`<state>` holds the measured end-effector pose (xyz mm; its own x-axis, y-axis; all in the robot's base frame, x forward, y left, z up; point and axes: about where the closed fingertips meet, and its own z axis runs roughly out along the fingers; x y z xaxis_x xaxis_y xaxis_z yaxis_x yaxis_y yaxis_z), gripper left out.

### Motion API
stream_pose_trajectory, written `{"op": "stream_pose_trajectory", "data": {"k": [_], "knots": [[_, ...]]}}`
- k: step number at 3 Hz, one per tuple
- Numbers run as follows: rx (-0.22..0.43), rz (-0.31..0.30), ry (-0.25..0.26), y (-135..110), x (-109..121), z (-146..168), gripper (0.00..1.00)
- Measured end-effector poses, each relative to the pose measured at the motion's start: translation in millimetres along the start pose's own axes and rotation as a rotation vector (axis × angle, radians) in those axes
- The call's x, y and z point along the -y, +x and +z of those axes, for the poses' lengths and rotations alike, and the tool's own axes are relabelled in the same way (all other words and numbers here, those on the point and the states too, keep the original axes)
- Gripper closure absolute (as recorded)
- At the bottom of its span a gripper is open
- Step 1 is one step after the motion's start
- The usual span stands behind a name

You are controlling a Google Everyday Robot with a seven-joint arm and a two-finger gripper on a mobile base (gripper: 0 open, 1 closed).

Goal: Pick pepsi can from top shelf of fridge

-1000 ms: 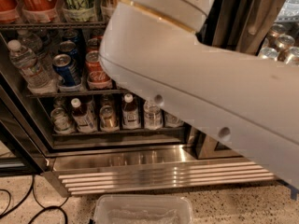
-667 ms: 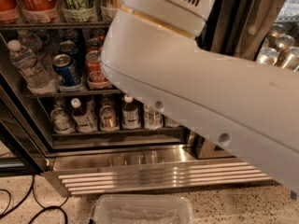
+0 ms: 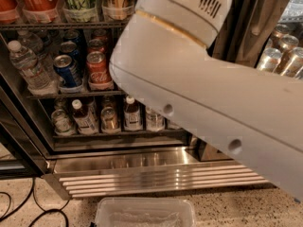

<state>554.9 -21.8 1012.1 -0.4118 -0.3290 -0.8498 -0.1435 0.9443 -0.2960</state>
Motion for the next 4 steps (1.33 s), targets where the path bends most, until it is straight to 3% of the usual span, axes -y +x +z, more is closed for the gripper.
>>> {"op": "stream_pose_trajectory", "data": {"k": [2,3,4], "knots": [[0.002,0.02,-0.013,-3.0,-5.5,-6.2,0.0],[0.01,0.061,0.007,-1.0,-12.0,-5.4,0.0],[0.005,0.017,0.056,25.0,-58.8,4.8,0.0]]}}
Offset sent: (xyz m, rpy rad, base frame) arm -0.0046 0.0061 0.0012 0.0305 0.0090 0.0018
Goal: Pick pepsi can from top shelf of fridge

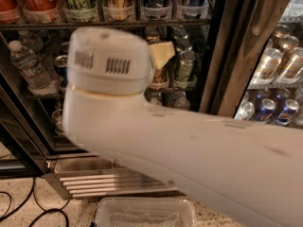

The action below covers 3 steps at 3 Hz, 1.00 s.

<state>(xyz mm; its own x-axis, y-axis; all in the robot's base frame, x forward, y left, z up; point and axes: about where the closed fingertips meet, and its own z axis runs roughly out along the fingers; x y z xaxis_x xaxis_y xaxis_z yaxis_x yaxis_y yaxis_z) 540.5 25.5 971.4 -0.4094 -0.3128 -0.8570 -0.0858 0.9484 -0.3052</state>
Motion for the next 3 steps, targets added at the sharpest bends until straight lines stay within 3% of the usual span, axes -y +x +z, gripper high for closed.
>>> {"op": "stream_pose_trajectory", "data": {"k": [1,2,3], "knots": [[0.052,0.014,0.07,-13.1,12.1,-9.5,0.0],[0.084,0.014,0.085,-15.9,14.1,-11.0,0.0],[0.177,-0.001,0.129,-23.7,19.8,-16.0,0.0]]}}
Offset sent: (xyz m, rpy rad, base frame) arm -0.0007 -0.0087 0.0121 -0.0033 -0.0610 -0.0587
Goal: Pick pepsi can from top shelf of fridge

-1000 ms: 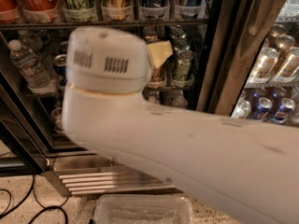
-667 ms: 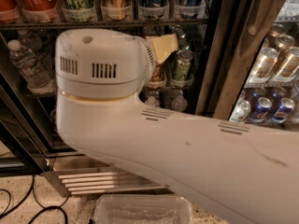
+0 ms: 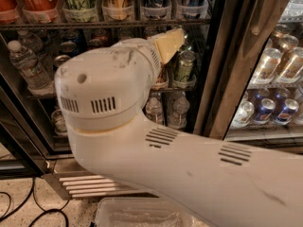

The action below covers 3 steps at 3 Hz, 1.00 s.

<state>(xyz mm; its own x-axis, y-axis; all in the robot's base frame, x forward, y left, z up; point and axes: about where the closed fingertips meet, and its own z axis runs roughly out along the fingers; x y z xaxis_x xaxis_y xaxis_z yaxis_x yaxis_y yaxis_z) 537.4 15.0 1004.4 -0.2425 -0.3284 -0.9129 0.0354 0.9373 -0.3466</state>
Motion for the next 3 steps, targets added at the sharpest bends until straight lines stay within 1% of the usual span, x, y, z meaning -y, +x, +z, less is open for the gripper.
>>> {"op": "stream_pose_trajectory", "data": {"k": [1,2,3], "knots": [[0.045,0.003,0.067,-4.4,14.8,2.8,0.0],[0.002,0.08,0.109,-1.9,33.1,9.6,0.0],[0.002,0.037,0.104,-4.6,31.1,6.1,0.0]]}}
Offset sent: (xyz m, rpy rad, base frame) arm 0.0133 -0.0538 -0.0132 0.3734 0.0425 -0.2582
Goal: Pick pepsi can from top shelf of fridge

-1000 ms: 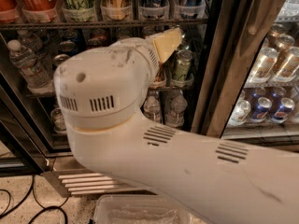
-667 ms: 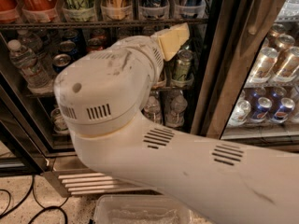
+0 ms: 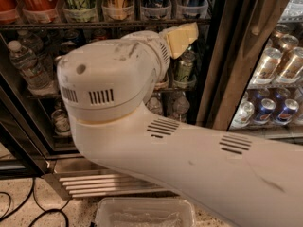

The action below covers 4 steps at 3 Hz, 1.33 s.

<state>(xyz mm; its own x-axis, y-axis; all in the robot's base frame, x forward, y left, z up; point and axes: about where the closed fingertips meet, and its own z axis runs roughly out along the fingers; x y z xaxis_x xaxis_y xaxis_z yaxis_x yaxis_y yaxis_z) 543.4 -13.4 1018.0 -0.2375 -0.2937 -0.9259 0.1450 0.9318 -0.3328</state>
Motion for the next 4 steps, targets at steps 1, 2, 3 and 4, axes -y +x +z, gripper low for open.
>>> {"op": "stream_pose_trajectory", "data": {"k": [1,2,3,4], "knots": [[0.03,0.0,0.02,-1.5,1.6,15.9,0.0],[0.063,0.015,0.094,-4.3,16.0,44.7,0.0],[0.065,-0.032,0.096,-6.8,17.0,42.4,0.0],[0.103,-0.018,0.126,-15.3,16.3,51.0,0.0]]}}
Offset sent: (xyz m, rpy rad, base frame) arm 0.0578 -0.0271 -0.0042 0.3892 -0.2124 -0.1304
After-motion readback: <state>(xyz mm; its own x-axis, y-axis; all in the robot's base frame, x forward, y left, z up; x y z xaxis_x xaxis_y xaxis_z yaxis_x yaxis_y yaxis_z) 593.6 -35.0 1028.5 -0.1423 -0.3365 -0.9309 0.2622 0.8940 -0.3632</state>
